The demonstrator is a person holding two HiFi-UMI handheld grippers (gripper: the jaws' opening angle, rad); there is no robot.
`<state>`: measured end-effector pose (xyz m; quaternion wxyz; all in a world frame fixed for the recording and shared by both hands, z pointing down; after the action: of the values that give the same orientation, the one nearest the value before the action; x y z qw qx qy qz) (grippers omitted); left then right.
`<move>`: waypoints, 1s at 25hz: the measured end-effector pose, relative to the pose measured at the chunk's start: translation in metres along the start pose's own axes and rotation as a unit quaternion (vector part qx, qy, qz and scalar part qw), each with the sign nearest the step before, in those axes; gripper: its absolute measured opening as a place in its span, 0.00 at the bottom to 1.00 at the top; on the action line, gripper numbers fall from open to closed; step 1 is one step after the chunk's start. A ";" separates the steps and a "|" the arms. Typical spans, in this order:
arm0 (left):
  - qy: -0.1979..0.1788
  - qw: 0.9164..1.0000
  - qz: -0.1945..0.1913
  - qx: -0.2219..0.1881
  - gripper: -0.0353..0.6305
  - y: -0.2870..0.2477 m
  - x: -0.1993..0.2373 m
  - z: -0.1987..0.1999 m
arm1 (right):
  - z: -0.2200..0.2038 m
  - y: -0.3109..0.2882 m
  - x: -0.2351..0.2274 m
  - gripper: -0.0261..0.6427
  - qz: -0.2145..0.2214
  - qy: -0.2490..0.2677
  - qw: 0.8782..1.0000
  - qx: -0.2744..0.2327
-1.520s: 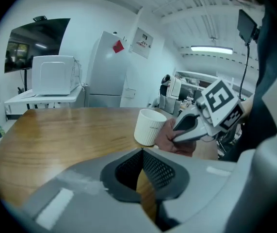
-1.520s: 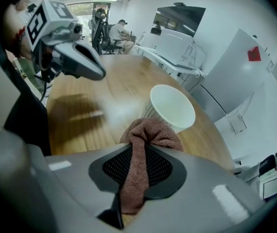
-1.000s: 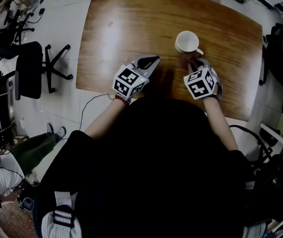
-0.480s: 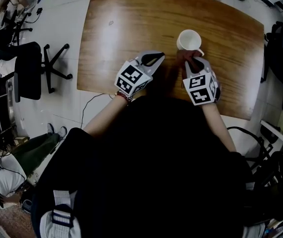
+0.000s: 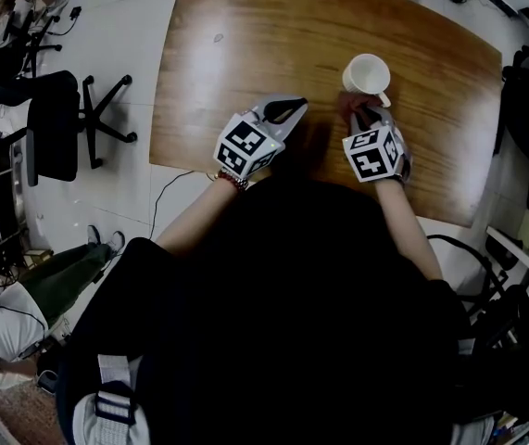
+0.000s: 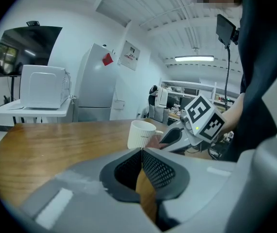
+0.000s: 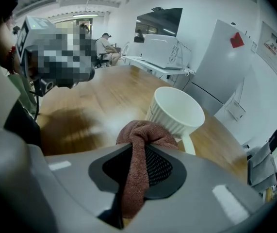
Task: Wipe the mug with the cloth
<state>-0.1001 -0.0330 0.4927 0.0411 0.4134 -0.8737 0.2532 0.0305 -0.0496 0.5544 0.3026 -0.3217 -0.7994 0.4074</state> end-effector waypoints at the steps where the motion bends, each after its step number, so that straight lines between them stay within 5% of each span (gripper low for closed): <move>1: 0.002 1.000 0.001 0.000 0.06 0.001 0.001 -0.002 | 0.001 -0.001 0.001 0.14 0.001 0.001 1.000 0.002; 13: -0.001 1.000 -0.002 -0.002 0.06 0.006 0.006 -0.004 | 0.062 0.027 0.008 0.14 0.015 -0.043 0.997 -0.069; 25: 0.009 1.000 -0.003 0.000 0.06 0.009 0.006 -0.008 | 0.052 -0.014 0.013 0.14 0.037 -0.080 0.996 -0.023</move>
<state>-0.1118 -0.0286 0.4982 0.0495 0.4140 -0.8719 0.2568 -0.0202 -0.0701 0.5437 0.2149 -0.3245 -0.8175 0.4245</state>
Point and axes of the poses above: the fingertips, and each gripper's own axes: y backward along the fingers, x to its left, z out of its top, the point moved 2 cm from there along y, backward along the fingers, and after that the axes turned 5 degrees about y, right-handed, at the moved point
